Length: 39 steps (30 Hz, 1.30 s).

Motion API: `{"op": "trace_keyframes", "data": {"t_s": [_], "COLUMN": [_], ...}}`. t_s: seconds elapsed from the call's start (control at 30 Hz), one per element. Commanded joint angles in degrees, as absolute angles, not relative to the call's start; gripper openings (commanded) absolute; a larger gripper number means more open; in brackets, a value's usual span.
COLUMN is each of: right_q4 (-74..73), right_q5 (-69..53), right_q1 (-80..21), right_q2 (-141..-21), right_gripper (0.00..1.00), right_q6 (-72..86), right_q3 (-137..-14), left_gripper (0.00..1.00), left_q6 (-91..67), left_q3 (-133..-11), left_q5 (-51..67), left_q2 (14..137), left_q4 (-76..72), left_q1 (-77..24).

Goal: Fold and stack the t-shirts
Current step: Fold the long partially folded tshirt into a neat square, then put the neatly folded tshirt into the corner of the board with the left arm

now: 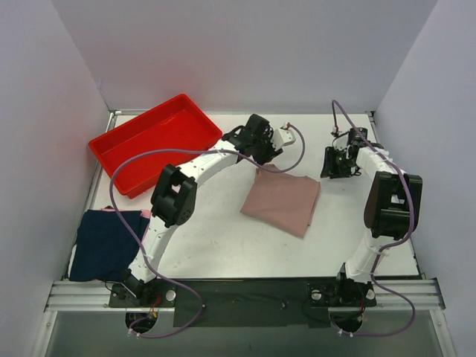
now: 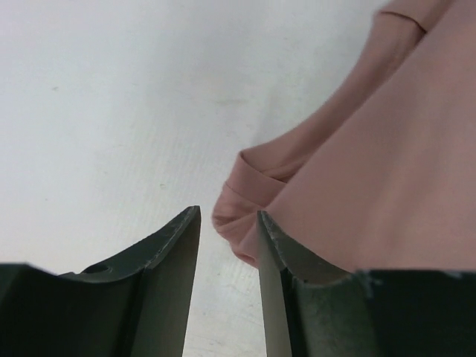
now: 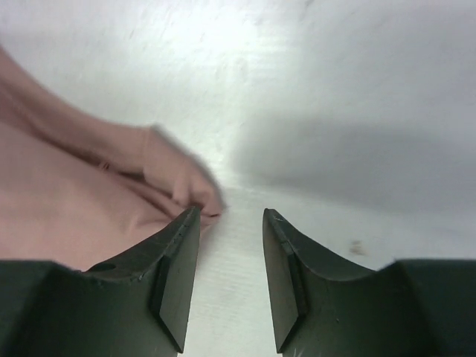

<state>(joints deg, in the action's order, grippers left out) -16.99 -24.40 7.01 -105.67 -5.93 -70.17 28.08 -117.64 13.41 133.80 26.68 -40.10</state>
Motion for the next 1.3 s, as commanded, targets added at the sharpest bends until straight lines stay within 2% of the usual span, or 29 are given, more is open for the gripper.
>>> {"op": "trace_keyframes", "data": {"t_s": [0.0,0.1,0.17,0.27,0.4,0.53,0.63,0.7,0.87,0.9,1.03,1.13,1.2,1.23,1.27], "right_q4": [-19.7,-24.2,-23.5,-22.7,-16.2,-14.2,-14.7,-16.0,-23.1,-23.3,-25.8,-28.0,-28.6,-28.7,-29.0], "right_q5": [-13.3,-15.3,-19.2,-22.0,-23.3,-24.5,-23.6,-22.0,-17.1,-17.1,-16.3,-15.2,-13.6,-13.5,-13.5], "right_q1": [7.6,7.2,6.2,3.7,0.6,1.4,2.6,3.1,2.3,2.3,2.3,1.9,1.8,1.9,2.0], "right_q2": [-104.5,-101.1,-97.1,-93.0,-90.5,-97.7,-102.9,-106.3,-115.2,-115.7,-117.6,-115.7,-113.0,-112.1,-110.0], "right_gripper": [0.34,0.32,0.29,0.15,0.05,0.0,0.0,0.0,0.0,0.0,0.01,0.12,0.23,0.3,0.33], "right_q6": [-1.9,1.7,6.1,12.9,17.4,19.0,19.8,20.0,16.7,16.4,15.8,15.1,14.7,14.7,14.7], "right_q3": [-78.6,-79.6,-75.6,-67.3,-59.3,-60.7,-64.8,-67.7,-76.7,-78.2,-83.5,-86.3,-87.0,-86.8,-86.4], "left_gripper": [0.46,0.42,0.34,0.27,0.24,0.22,0.13,0.11,0.14,0.18,0.22,0.3,0.42,0.44,0.48], "left_q6": [24.2,22.2,21.7,20.9,17.6,15.8,15.3,14.3,12.7,12.7,9.8,6.6,4.1,2.3,1.5], "left_q3": [-125.2,-128.8,-129.4,-128.1,-124.6,-120.5,-127.7,-131.2,-129.7,-130.2,-133.4,-134.7,-135.4,-135.4,-135.4], "left_q5": [7.5,8.7,13.4,25.7,31.6,26.0,19.8,17.3,8.6,7.3,5.7,1.6,0.5,0.5,0.7], "left_q2": [134.4,134.2,132.9,131.4,131.7,134.5,140.8,143.7,144.8,144.8,145.6,144.4,142.8,142.2,140.8], "left_q4": [24.9,30.7,35.9,42.0,39.1,30.0,32.6,34.4,27.6,26.6,27.0,26.5,26.5,27.2,27.9], "left_q1": [-38.8,-38.2,-38.2,-38.4,-39.0,-38.8,-38.4,-38.1,-37.8,-37.8,-37.3,-36.7,-36.1,-35.9,-35.7]}}
